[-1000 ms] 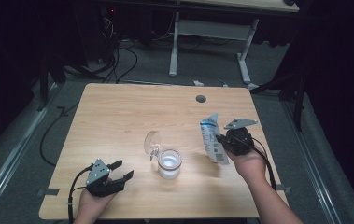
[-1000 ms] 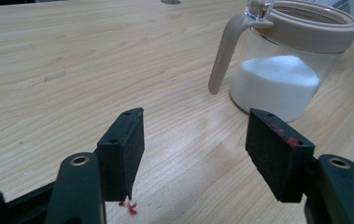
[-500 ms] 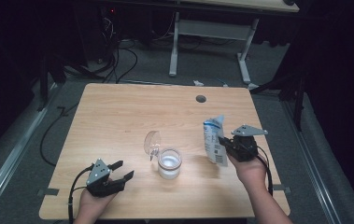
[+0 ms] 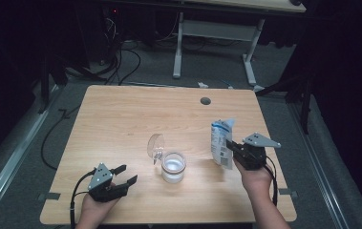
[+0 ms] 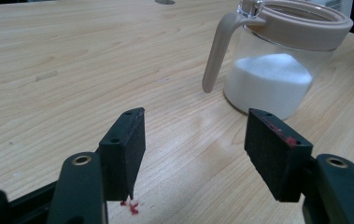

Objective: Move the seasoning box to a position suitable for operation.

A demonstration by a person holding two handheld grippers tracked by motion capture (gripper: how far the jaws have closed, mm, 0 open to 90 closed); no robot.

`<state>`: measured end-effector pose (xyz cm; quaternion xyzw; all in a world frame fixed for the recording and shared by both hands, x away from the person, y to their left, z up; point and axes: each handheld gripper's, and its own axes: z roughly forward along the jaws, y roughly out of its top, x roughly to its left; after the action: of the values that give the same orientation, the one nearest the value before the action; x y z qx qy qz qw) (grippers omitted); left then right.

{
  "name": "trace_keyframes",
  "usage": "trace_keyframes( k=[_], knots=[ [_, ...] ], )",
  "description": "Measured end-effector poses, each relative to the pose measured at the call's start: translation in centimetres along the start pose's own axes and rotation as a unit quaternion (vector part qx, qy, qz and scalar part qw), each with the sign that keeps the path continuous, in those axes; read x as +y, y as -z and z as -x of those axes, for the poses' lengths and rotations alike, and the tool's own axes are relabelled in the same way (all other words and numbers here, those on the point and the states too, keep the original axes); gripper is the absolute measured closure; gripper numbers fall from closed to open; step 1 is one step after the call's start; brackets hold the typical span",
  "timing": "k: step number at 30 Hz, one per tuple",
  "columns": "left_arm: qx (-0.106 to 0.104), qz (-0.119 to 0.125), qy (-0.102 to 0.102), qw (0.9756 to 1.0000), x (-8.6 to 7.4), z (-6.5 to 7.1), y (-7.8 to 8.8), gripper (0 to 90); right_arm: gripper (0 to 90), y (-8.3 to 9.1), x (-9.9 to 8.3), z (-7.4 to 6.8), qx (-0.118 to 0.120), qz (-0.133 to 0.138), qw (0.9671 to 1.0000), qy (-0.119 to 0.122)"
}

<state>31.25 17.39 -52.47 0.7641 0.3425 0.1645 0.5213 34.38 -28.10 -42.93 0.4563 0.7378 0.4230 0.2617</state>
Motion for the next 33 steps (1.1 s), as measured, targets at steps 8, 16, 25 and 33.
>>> trace_keyframes(
  k=[8, 16, 25, 33],
  knots=[
    [-0.006, -0.002, -0.002, 1.0000, -0.1, 0.2, -0.2, 38.8, 89.8, 0.3, -0.8, 0.8, 0.002, 0.032, 0.9993, -0.020],
    [-0.004, -0.002, -0.003, 1.0000, -0.1, 0.1, -0.2, 38.7, 89.8, -0.6, -1.3, 1.2, -0.012, 0.053, 0.9985, -0.012],
    [-0.006, -0.004, -0.006, 1.0000, -0.2, 0.1, -0.2, 38.8, 89.8, -1.7, -2.2, 2.1, -0.031, 0.067, 0.9971, -0.015],
    [-0.005, -0.004, -0.010, 0.9999, -0.1, 0.2, -0.2, 38.7, 89.7, -2.4, -3.0, 2.5, -0.042, 0.064, 0.9970, -0.008]
  ],
)
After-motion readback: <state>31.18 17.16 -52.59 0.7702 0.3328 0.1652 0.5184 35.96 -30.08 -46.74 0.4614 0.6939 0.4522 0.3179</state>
